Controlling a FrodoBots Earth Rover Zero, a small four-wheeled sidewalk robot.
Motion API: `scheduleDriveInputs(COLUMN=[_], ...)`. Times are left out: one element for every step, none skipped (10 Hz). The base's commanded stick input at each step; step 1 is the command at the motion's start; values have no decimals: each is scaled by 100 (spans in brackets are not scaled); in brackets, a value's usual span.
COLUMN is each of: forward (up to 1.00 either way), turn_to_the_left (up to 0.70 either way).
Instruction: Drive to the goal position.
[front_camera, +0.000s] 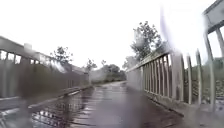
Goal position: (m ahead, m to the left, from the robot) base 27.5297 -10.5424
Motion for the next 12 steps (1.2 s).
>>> scheduleDriveInputs(forward=[70,70,70,70,70,70,70,70,70,70,70,70], turn_to_the_left=[0,0,0,0,0,0,0,0,0,0,0,0])
